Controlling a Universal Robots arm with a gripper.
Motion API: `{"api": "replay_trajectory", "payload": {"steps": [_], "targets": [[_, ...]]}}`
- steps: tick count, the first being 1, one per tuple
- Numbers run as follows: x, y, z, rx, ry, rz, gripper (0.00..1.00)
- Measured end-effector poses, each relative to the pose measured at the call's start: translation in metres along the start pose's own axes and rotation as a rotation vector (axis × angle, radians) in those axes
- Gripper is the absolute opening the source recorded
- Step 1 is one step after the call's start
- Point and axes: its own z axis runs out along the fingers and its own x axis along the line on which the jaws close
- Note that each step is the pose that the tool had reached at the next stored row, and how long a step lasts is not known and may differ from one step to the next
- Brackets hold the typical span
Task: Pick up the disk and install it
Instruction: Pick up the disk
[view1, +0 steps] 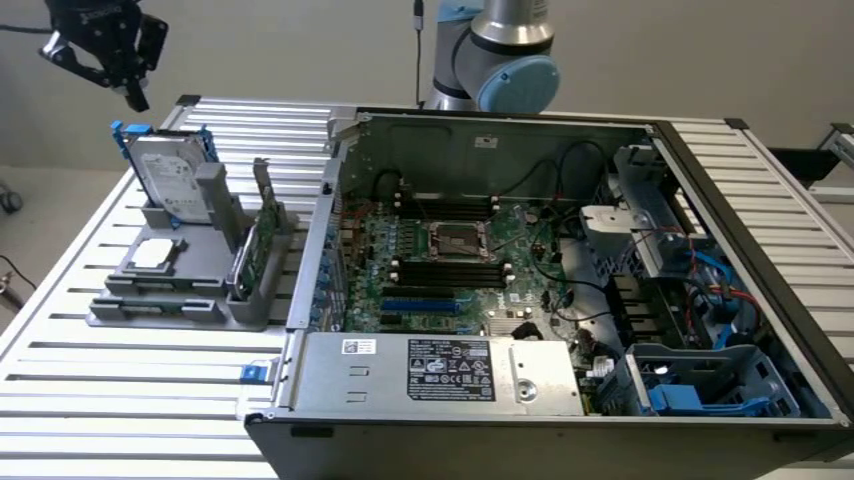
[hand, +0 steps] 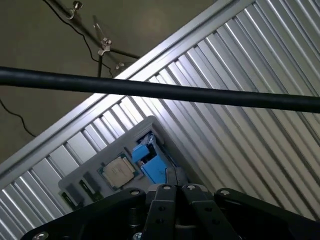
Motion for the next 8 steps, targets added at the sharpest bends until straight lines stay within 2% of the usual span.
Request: {"api": "replay_trajectory", "payload": {"steps": [8], "targets": [[0.0000,0.0000,0.0000,-0.0001,0.0053,-0.145,0.11]]}}
